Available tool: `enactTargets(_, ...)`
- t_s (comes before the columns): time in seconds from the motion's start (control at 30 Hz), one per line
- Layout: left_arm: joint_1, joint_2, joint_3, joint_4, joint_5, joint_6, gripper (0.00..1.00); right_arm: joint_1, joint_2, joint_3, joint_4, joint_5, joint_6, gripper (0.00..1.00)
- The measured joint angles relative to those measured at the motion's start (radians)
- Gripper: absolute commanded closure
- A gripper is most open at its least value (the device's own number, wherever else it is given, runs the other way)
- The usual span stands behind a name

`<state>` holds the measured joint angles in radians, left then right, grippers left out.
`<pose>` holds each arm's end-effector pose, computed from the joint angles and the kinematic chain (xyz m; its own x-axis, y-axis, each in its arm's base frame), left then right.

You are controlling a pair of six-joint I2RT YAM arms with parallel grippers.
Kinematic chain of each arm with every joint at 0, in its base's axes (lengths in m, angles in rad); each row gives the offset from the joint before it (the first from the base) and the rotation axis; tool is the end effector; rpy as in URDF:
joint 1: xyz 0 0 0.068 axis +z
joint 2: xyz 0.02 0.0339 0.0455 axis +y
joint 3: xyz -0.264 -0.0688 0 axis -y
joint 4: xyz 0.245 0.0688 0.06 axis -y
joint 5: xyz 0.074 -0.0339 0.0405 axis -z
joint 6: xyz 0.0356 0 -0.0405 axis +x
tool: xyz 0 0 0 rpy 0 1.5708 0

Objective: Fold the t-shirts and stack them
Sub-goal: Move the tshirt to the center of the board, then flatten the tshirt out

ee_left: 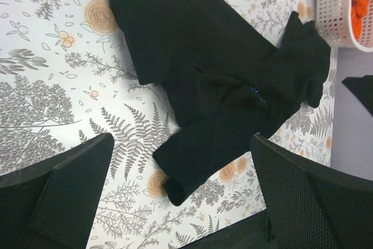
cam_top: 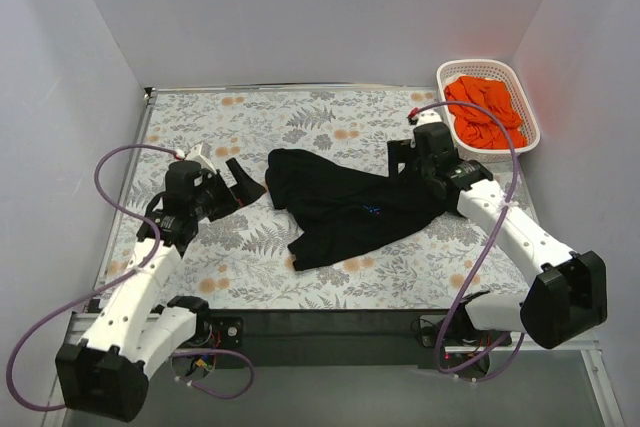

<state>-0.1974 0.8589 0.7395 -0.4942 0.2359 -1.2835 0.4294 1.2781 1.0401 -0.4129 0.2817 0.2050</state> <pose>0.1815 -0.0448 0.2812 -0.5226 -0.8464 -0.1026 -0.4344 0.3678 -0.8222 0.2606 0.1085 0.3013 -0.5798 -0.0504 -0.8132 -0.0825 0.9966 -0.0030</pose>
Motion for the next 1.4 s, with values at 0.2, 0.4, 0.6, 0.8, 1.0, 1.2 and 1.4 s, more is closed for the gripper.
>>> enactTargets(0.2,-0.041,0.229,-0.031,0.142,0.026,-0.018,0.05,0.204,0.035,-0.092,-0.030,-0.093,0.042,0.19)
enactTargets(0.4,-0.129,0.478,-0.017,0.253,0.006,-0.014,0.08,0.269,0.135,-0.156,-0.057,-0.132,0.105,0.21)
enactTargets(0.6,-0.167,0.625,0.024,0.319,-0.024,-0.023,0.18,0.256,0.158,-0.156,-0.057,-0.113,0.118,0.21)
enactTargets(0.8,-0.169,0.624,0.029,0.345,-0.067,-0.028,0.21,0.161,0.128,-0.166,-0.057,-0.110,0.119,0.21)
enactTargets(1.0,-0.172,0.552,-0.023,0.357,-0.117,0.036,0.36,0.058,0.079,-0.166,-0.056,-0.118,0.112,0.22)
enactTargets(1.2,-0.200,0.533,-0.067,0.359,-0.159,0.092,0.43,0.020,0.069,-0.173,-0.056,-0.134,0.109,0.22)
enactTargets(1.4,-0.222,0.521,-0.103,0.361,-0.191,0.142,0.44,0.006,0.064,-0.189,-0.047,-0.157,0.106,0.22)
